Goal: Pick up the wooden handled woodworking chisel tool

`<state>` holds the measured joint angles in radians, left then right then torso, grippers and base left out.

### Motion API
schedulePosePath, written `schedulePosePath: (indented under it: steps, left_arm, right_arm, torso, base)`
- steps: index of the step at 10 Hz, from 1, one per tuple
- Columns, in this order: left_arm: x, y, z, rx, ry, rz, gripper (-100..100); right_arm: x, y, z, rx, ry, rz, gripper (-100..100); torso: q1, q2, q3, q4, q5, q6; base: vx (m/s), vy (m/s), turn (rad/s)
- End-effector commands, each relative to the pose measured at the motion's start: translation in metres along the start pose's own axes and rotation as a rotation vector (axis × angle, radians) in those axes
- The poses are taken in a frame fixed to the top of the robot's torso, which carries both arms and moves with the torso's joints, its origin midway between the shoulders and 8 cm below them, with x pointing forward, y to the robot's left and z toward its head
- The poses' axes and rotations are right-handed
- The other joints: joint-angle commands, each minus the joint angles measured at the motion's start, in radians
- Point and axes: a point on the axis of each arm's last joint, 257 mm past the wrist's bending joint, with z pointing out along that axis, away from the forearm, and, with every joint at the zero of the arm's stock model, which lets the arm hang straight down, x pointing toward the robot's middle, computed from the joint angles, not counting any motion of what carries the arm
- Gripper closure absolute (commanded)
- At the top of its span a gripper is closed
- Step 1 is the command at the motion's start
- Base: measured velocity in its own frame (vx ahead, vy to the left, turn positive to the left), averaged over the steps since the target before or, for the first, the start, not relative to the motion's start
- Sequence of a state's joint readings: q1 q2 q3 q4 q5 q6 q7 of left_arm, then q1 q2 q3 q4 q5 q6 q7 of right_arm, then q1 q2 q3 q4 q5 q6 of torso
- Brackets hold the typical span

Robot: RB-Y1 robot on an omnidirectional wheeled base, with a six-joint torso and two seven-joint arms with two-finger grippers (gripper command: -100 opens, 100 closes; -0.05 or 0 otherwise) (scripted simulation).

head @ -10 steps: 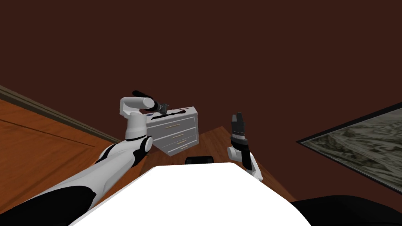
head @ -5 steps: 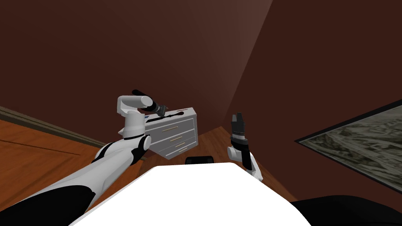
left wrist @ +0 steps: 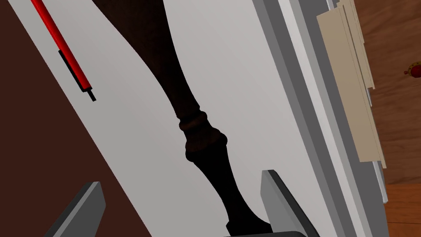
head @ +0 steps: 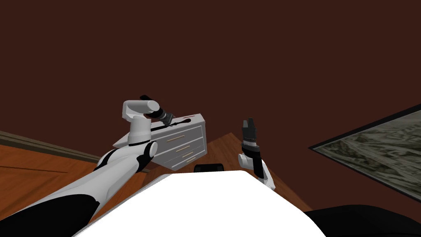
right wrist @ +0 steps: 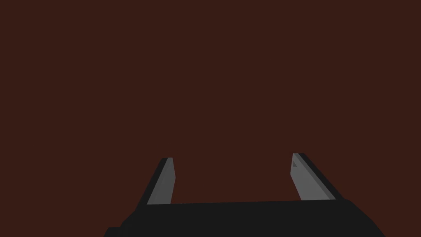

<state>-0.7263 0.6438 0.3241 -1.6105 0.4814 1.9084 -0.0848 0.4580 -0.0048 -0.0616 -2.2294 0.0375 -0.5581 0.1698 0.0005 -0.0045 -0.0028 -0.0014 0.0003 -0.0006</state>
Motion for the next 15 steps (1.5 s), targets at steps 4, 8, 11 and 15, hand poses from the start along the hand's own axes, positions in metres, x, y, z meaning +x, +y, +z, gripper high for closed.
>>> schedulePosePath:
  steps: [4,8,11,15]
  left_arm:
    - [-0.001,0.023,0.002,-0.091,0.009,-0.001,-100]
    - [0.0,0.027,0.02,-0.097,0.008,-0.004,-100]
    - [0.001,0.028,0.022,-0.096,0.008,-0.005,100]
    - [0.001,0.028,0.022,-0.096,0.008,-0.006,100]
  right_arm:
    - [0.0,0.0,0.0,0.0,0.0,0.0,0]
    - [0.0,0.0,0.0,0.0,0.0,0.0,0]
    - [0.0,0.0,0.0,0.0,0.0,0.0,0]
    - [0.0,0.0,0.0,0.0,0.0,0.0,0]
  torso:
    - [0.0,0.002,0.001,0.0,0.0,0.0]
    - [0.0,0.004,0.003,0.001,0.0,0.0]
    - [0.0,0.004,0.002,0.001,0.0,0.0]
    - [0.0,0.003,0.002,0.001,0.0,0.0]
  base:
    - [0.031,0.009,-0.02]
    - [0.0,0.007,-0.013]
    - [0.0,0.003,-0.004]
    - [0.0,0.0,0.0]
